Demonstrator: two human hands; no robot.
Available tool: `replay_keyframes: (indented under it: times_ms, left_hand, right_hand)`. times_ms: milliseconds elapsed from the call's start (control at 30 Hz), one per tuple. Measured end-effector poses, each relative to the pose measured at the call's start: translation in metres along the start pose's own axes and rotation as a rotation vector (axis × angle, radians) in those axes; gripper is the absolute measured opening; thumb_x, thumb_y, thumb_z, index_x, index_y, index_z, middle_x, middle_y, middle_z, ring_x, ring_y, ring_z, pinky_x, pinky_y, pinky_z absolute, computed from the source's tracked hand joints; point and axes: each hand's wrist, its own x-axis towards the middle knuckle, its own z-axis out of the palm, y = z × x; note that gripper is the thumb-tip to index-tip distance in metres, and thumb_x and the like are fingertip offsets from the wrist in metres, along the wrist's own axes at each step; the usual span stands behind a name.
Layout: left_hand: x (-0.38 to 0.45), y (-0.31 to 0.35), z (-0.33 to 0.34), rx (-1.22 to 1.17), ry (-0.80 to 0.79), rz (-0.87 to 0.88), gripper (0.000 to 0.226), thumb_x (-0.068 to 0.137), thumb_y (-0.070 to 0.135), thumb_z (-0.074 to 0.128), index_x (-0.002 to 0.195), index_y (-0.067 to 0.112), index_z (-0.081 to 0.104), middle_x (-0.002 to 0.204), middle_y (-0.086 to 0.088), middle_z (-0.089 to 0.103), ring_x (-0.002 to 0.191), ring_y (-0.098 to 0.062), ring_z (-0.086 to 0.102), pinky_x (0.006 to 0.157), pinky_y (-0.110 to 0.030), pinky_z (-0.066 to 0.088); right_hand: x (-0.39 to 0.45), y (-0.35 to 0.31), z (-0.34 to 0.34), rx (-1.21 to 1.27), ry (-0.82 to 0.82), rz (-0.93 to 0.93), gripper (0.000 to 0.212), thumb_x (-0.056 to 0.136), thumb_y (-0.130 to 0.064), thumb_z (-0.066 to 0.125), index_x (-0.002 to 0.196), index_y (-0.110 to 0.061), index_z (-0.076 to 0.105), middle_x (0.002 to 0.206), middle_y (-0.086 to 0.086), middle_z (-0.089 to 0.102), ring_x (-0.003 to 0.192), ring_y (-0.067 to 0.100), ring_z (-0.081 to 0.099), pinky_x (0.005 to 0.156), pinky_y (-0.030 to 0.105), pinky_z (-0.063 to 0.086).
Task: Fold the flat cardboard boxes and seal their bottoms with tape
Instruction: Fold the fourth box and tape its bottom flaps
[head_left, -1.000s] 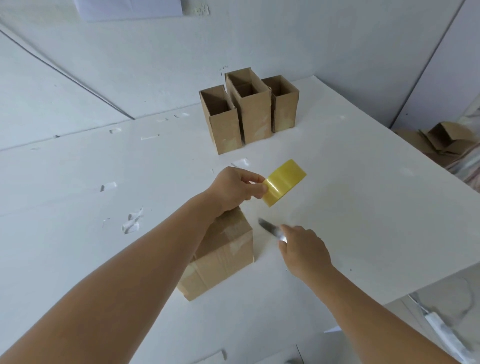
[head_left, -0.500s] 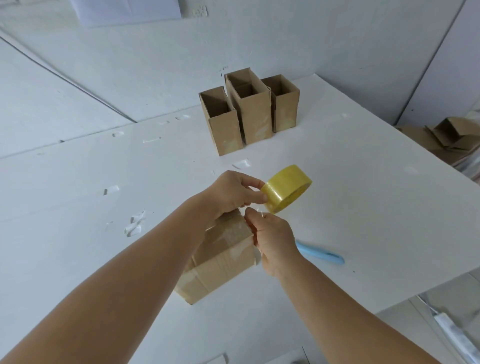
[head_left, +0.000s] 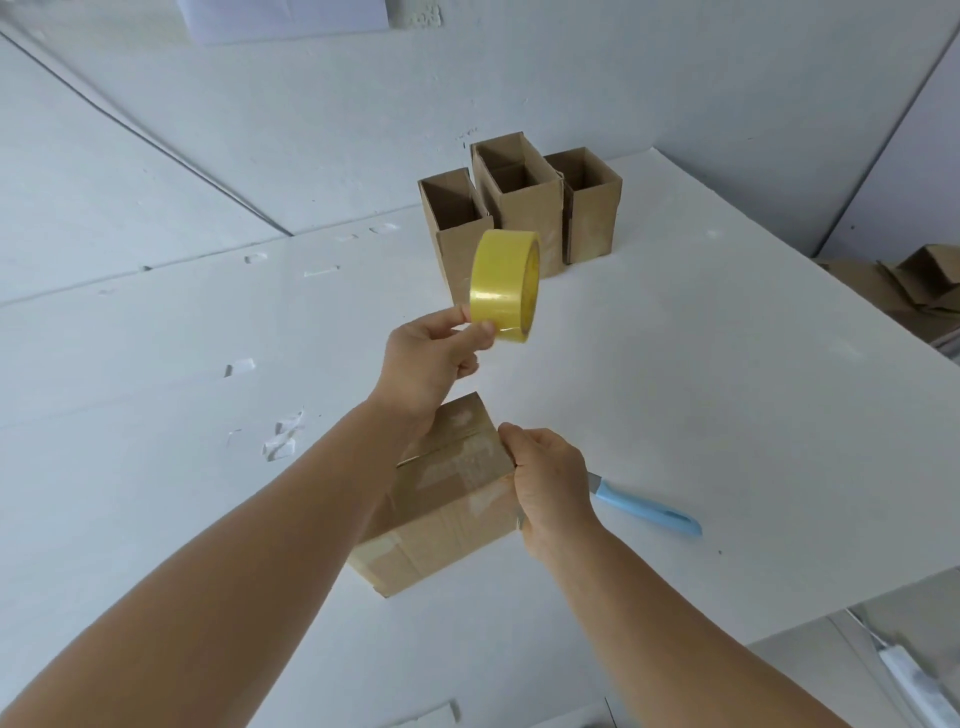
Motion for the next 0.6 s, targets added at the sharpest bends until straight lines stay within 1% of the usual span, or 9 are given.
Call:
replay_keyframes:
  times_ms: [100,167,267,367,433,500,533,567,600]
  left_hand:
    - [-0.013,0.002,-0.026,0.058,0.08,0.061,0.014,0.083,0.015,0.072,0.089,0.027,0.074,0.071,0.002,0.063,0.063,-0.007,0.052,0.069,-0.022,0.049]
    - [-0.024,-0.003,-0.043,0.088,0.121,0.078,0.015,0.082,0.016,0.073,0.09,0.028,0.074,0.075,0.0,0.065,0.07,-0.008,0.056,0.073,-0.025,0.051]
    - [-0.038,-0.014,-0.056,0.121,0.169,0.079,0.016,0.083,0.016,0.072,0.089,0.031,0.074,0.077,-0.006,0.062,0.071,-0.012,0.052,0.077,-0.029,0.051]
    - [-0.04,-0.017,-0.057,0.107,0.22,0.076,0.014,0.085,0.017,0.071,0.089,0.03,0.074,0.077,-0.004,0.061,0.065,-0.008,0.049,0.074,-0.024,0.05]
    - [-0.038,-0.017,-0.057,0.074,0.23,0.078,0.013,0.085,0.017,0.071,0.09,0.028,0.074,0.077,-0.003,0.06,0.062,-0.006,0.048,0.071,-0.02,0.05]
    - [-0.037,-0.017,-0.057,0.062,0.241,0.083,0.012,0.085,0.017,0.071,0.09,0.027,0.074,0.076,-0.004,0.059,0.061,-0.004,0.049,0.068,-0.018,0.05]
    - [-0.037,-0.017,-0.058,0.064,0.248,0.082,0.012,0.085,0.017,0.071,0.09,0.027,0.074,0.076,-0.003,0.06,0.06,-0.003,0.049,0.068,-0.018,0.05]
    - [-0.037,-0.018,-0.059,0.066,0.252,0.079,0.012,0.085,0.017,0.071,0.09,0.026,0.074,0.076,-0.003,0.06,0.06,-0.003,0.049,0.068,-0.018,0.05]
    - [-0.038,-0.019,-0.059,0.068,0.252,0.077,0.011,0.085,0.017,0.071,0.091,0.026,0.074,0.076,-0.003,0.06,0.06,-0.003,0.049,0.068,-0.018,0.05]
  right_hand:
    - [0.0,0.0,-0.001,-0.052,-0.008,-0.005,0.02,0.072,-0.027,0.062,0.061,-0.013,0.051,0.065,0.01,0.045,0.063,0.025,0.042,0.059,0.036,0.038]
    - [-0.001,-0.001,-0.001,-0.064,-0.015,-0.006,0.02,0.07,-0.029,0.062,0.067,-0.013,0.052,0.068,0.009,0.042,0.065,0.024,0.039,0.059,0.035,0.036]
    - [0.001,-0.003,-0.001,-0.083,-0.03,0.012,0.024,0.075,-0.031,0.065,0.074,-0.011,0.052,0.069,0.009,0.043,0.066,0.024,0.042,0.059,0.032,0.038]
    - [-0.001,-0.001,-0.006,-0.23,-0.012,0.091,0.022,0.085,-0.027,0.063,0.09,-0.008,0.052,0.077,0.004,0.048,0.064,0.015,0.043,0.054,0.025,0.036]
    - [-0.001,0.004,-0.014,-0.267,0.022,0.103,0.022,0.088,-0.023,0.061,0.102,-0.008,0.053,0.084,-0.001,0.048,0.071,0.01,0.043,0.058,0.023,0.035]
    - [-0.002,0.004,-0.017,-0.248,0.06,0.001,0.018,0.091,-0.022,0.056,0.106,-0.011,0.058,0.089,-0.003,0.054,0.082,0.013,0.051,0.064,0.023,0.039]
    - [-0.004,0.001,-0.016,-0.245,0.073,-0.106,0.018,0.093,-0.022,0.053,0.107,-0.014,0.061,0.094,-0.005,0.059,0.091,0.015,0.056,0.071,0.023,0.044]
    - [-0.01,-0.003,-0.014,-0.26,0.062,-0.226,0.022,0.095,-0.022,0.05,0.111,-0.017,0.062,0.103,-0.006,0.063,0.102,0.014,0.058,0.083,0.024,0.047]
    - [-0.015,-0.007,-0.011,-0.301,0.013,-0.341,0.027,0.097,-0.023,0.047,0.118,-0.017,0.062,0.114,-0.008,0.063,0.111,0.011,0.056,0.093,0.022,0.044]
